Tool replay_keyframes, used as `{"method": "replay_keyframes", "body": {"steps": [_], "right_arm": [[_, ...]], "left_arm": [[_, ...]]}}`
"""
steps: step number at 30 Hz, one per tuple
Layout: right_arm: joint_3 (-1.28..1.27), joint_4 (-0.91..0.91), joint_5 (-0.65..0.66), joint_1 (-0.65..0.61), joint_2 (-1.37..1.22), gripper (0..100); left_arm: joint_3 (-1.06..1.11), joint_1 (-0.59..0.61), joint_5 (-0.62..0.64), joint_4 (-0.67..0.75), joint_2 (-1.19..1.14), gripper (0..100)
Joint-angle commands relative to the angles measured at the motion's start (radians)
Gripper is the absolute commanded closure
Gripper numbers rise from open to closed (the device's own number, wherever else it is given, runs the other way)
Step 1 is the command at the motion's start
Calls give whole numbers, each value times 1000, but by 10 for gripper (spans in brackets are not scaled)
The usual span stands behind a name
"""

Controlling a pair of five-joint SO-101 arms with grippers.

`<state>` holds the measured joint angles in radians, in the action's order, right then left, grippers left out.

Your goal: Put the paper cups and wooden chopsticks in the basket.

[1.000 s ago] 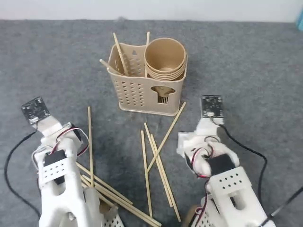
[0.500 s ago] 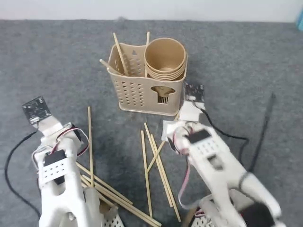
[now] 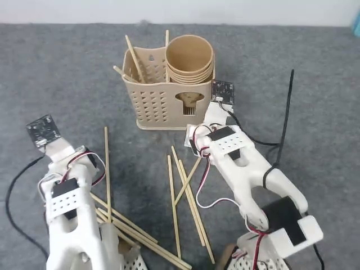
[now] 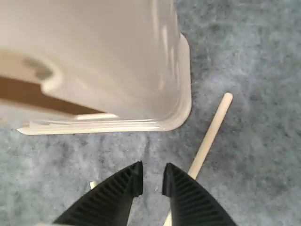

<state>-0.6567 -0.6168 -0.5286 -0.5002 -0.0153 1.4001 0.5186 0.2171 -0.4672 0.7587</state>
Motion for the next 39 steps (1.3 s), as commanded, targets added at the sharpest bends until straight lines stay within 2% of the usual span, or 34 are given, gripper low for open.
{"method": "replay_keyframes", "body": {"steps": [1, 6, 10, 14, 17, 20, 26, 36, 39], "right_arm": [[-8, -48, -8, 5, -19, 945], [-38, -96, -104, 35, 94, 949], [-80, -93, -126, 99, 177, 946], [-146, -10, -190, 114, 183, 946], [-195, 105, -183, 96, 159, 945], [-196, 122, -183, 84, 147, 939], [-196, 131, -215, 74, 147, 816], [-133, 114, -213, 68, 30, 815], [-75, 61, -213, 68, -19, 872]], "left_arm": [[-35, -11, -14, 21, -2, 960], [-35, -11, -14, 21, -2, 960], [-35, -11, -14, 21, -2, 960], [-35, -11, -14, 21, -2, 960], [-35, -11, -14, 21, -2, 960], [-35, -11, -14, 21, -2, 960], [-35, -11, -14, 21, -2, 960], [-35, -11, -14, 21, -2, 960], [-35, -11, -14, 21, -2, 960]]}}
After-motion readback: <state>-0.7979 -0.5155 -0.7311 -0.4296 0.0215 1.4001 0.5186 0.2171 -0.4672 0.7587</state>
